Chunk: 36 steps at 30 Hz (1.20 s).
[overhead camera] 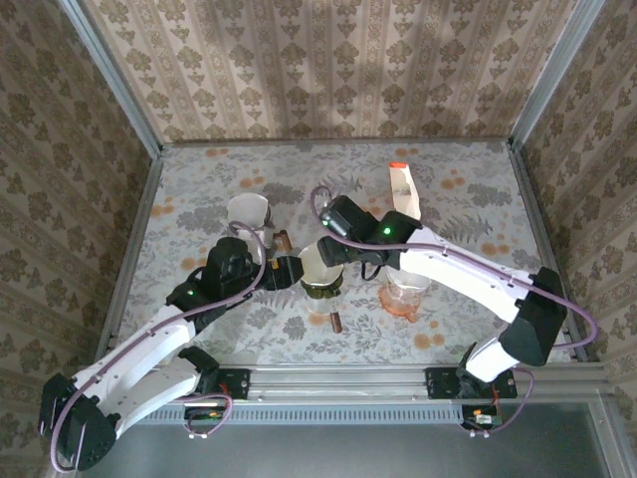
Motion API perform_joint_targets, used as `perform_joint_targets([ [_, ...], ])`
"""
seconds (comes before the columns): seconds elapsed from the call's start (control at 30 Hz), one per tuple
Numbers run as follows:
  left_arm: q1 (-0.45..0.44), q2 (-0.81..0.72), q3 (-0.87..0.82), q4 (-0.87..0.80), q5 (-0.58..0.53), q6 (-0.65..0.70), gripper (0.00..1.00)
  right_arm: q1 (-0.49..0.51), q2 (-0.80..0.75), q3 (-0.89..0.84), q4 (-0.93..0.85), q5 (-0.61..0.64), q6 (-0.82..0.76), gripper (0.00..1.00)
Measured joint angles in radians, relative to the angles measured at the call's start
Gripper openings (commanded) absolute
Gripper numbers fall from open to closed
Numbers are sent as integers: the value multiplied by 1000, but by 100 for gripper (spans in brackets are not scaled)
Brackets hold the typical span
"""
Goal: Place the coffee filter in the dripper
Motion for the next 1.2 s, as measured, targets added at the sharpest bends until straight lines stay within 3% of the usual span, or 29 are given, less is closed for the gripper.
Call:
perform_joint_targets([
  [0.5,-6,0,-8,7,0,-4,77,49,-166,-189,29,-31,90,68],
  [1.2,-6,0,-8,7,-1,-4,79,51,-177,-159,66,-64,88,70],
])
